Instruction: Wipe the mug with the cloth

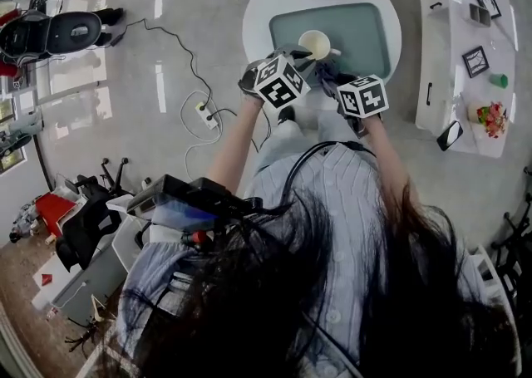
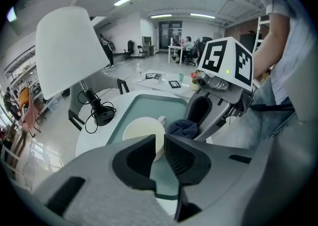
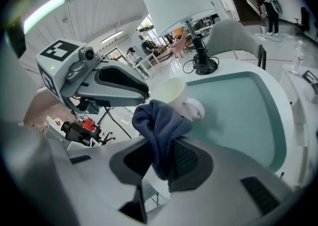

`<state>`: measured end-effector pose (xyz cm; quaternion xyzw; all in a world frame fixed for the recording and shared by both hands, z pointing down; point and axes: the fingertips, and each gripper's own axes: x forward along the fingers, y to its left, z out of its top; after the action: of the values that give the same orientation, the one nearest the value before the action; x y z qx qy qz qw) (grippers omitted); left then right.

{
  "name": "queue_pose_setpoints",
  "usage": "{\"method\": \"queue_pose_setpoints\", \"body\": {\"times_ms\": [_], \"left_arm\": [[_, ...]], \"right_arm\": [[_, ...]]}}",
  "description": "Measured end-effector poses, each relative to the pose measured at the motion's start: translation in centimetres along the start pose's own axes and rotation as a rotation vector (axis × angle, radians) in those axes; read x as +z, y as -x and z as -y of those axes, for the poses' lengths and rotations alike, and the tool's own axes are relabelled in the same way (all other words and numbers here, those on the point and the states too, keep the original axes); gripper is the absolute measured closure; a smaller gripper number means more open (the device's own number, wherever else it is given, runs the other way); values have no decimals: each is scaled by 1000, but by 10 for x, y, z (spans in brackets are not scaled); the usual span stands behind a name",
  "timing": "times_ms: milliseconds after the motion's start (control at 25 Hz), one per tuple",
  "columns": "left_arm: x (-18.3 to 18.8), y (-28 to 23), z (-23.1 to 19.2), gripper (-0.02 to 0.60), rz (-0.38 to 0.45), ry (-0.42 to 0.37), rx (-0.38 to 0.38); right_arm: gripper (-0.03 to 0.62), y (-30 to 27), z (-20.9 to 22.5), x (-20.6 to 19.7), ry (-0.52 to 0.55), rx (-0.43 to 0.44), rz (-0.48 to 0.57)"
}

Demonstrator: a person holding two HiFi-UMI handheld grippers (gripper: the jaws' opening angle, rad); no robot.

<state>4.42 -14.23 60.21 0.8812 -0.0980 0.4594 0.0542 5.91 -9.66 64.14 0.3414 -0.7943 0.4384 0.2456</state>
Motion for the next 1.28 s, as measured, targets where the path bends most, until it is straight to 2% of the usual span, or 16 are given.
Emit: {"method": "queue_pose_setpoints", "body": {"times_ms": [320,440,640,840,960,1160,1280], "left_arm": [[-1,-22,10,518,-91,-27,-15],[-1,-29,9,518,-119,-6,0],[-9,-38,8,518,-170,74,38],[-10,-38,6,518,-166,90,34],[-9,-39,9,526,-166,56,-6],[-11,-42,13,540,-197,-98,-77],[-12,-39,15,540,-198,-134,-129]], "right_arm": [[499,4,16,2,-44,-23,26],[499,7,24,4,-57,-28,31],[499,13,24,-1,-50,-29,19],[499,20,30,-3,-76,-41,28],[499,23,36,-4,-83,-46,32],[499,27,41,-1,-79,-60,32],[499,29,43,0,-85,-69,35]]}}
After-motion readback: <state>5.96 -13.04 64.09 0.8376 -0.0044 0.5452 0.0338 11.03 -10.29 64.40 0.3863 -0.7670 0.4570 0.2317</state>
